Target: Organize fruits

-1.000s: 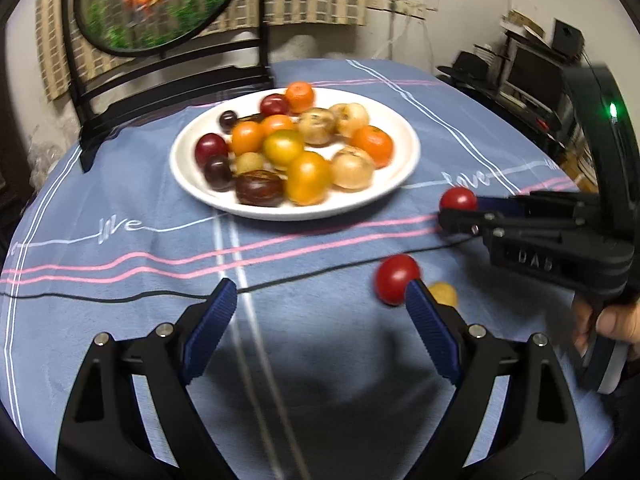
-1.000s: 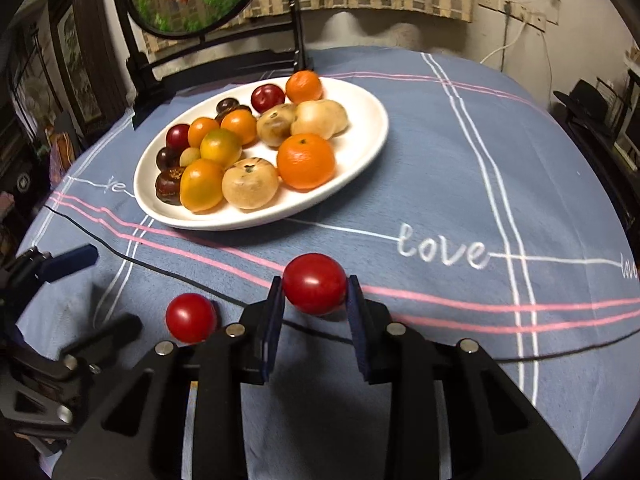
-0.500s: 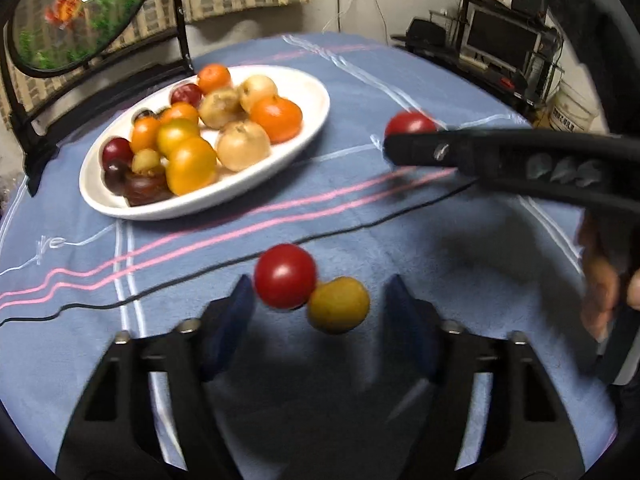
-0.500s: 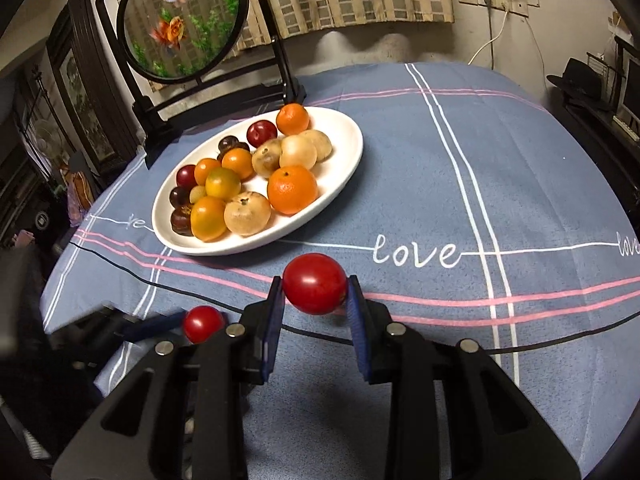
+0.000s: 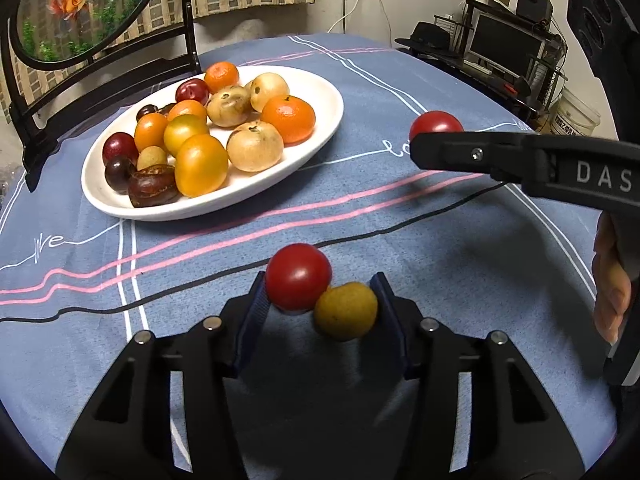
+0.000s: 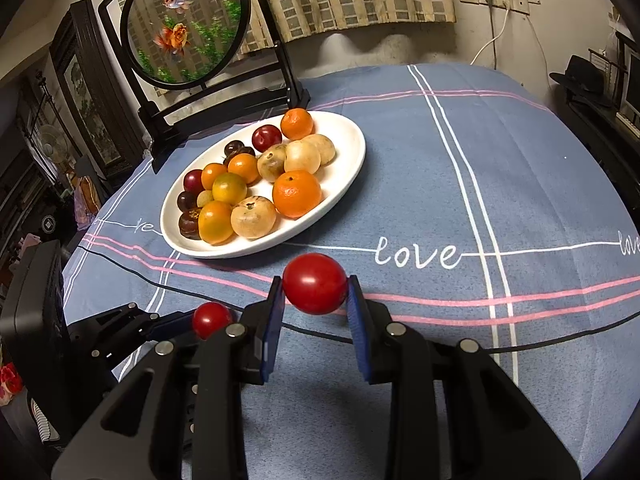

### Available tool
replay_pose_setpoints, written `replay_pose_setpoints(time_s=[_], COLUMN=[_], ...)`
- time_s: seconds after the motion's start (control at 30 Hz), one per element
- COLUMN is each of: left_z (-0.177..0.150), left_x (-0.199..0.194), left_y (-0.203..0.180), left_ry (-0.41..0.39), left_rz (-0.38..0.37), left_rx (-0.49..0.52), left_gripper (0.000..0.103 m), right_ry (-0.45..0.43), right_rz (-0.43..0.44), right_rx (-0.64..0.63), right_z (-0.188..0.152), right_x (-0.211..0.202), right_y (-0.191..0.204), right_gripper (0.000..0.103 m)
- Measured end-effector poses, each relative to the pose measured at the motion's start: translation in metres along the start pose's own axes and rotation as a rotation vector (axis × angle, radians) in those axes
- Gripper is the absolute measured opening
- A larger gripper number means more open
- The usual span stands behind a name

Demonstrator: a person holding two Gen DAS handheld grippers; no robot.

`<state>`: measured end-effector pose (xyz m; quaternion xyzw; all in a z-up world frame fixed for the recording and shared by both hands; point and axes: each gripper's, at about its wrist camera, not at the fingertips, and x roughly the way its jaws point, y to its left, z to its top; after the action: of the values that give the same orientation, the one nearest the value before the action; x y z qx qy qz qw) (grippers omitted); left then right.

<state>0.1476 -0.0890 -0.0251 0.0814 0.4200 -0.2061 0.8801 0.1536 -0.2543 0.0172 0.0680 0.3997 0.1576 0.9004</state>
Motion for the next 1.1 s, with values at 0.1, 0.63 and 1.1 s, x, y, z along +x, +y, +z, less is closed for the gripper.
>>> replay_pose_setpoints(time_s=[0.1,0.63,1.1], left_z=[0.000,0.002,-0.007], left_x=[-0.003,-0.019,-0.013], left_y=[0.003,0.019,0.006], left_ry=[-0.004,0.002,0.002], left_rz=[0.001,-0.019,-0.078], left_rx=[-0.012,-0.045,-0.024], left_gripper=[0.053,0.052,0.032], right_ry=[0.001,0.006,0.017], right_rz=[0.002,0.005,0.023], right_rx=[-0.001,-0.071,-0.069], right_z=[0.000,0.004,0.000], right_x=[0.001,0.005,0.008], right_y=[0.000,0.026,0.024], right_gripper=[0.031,0.031,0.031])
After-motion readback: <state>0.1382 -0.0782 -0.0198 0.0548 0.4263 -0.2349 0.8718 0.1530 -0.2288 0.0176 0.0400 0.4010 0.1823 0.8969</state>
